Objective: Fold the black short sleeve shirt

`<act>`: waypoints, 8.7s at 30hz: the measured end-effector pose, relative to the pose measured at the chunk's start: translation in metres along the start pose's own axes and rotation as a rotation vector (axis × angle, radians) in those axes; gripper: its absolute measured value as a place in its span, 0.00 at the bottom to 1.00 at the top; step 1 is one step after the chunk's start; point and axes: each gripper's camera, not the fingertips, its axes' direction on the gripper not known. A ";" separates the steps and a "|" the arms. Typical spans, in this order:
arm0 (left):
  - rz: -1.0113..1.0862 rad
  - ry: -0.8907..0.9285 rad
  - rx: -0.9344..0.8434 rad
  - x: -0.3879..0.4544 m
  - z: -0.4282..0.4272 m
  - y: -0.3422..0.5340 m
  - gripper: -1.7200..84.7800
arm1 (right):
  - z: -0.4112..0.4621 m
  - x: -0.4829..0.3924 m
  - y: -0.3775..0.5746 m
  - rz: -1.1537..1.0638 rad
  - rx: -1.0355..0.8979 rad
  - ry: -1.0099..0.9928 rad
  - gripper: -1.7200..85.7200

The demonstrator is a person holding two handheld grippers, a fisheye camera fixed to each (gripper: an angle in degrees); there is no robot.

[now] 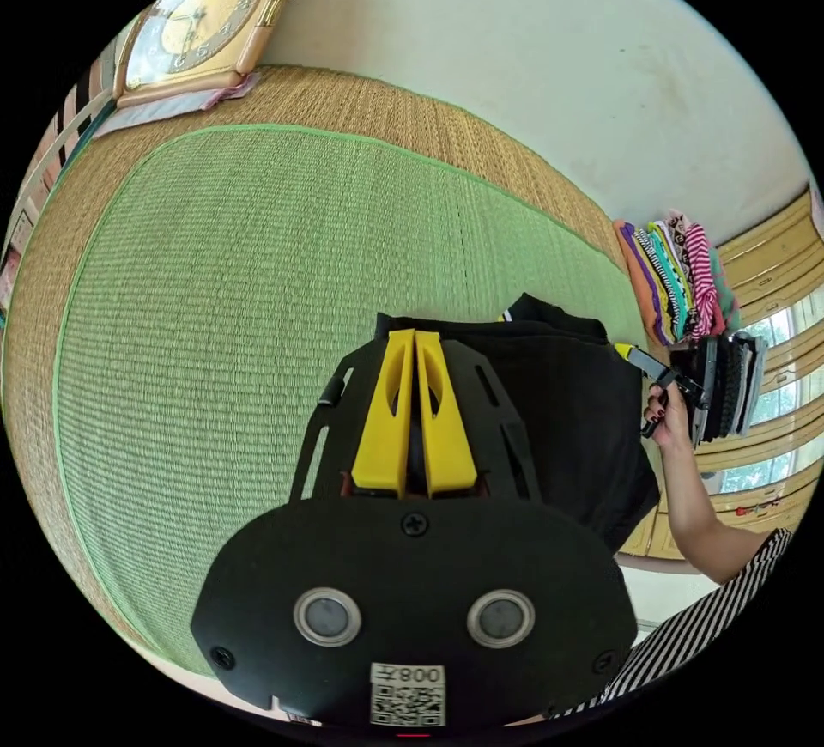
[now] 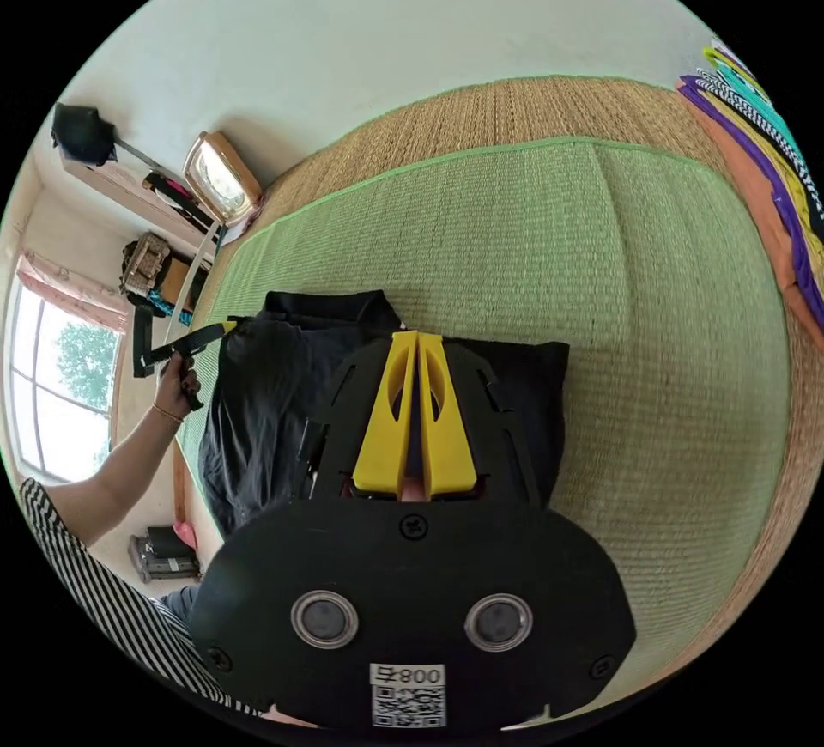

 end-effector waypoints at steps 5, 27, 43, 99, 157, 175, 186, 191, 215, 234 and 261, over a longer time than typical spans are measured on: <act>0.002 0.181 -0.010 -0.033 -0.033 0.048 0.06 | -0.099 0.023 0.048 0.005 0.031 -0.075 0.05; -0.212 0.453 -0.259 -0.098 -0.029 0.175 0.06 | -0.286 0.067 0.224 0.250 -0.162 -0.500 0.08; -0.232 0.416 -0.225 -0.092 -0.035 0.176 0.04 | -0.361 0.070 0.232 0.190 -0.215 -0.586 0.03; 0.974 0.133 -0.369 0.451 0.198 0.311 0.03 | -0.127 0.067 0.064 0.145 -0.149 -0.258 0.12; -0.420 0.885 0.111 -0.133 0.043 0.312 0.03 | 0.315 -0.127 0.027 0.168 -0.218 -0.335 0.07; -0.716 0.985 0.193 -0.218 0.076 0.354 0.03 | 0.506 -0.175 0.069 0.107 -0.402 -0.204 0.09; -0.728 0.964 0.208 -0.218 0.062 0.372 0.03 | 0.490 -0.199 0.109 -0.095 -0.325 -0.363 0.11; -0.653 0.876 0.207 -0.211 0.034 0.375 0.02 | 0.484 -0.180 0.145 -0.141 -0.334 -0.260 0.10; -0.089 0.354 0.031 -0.108 0.026 0.275 0.09 | 0.415 -0.180 0.440 -0.345 -0.527 -0.168 0.09; -0.175 0.304 0.024 -0.100 0.005 0.277 0.06 | 0.337 -0.129 0.472 -0.193 -0.516 -0.138 0.08; 0.011 0.581 -0.350 0.015 0.099 0.245 0.03 | 0.211 -0.015 0.448 0.237 -0.370 -0.478 0.11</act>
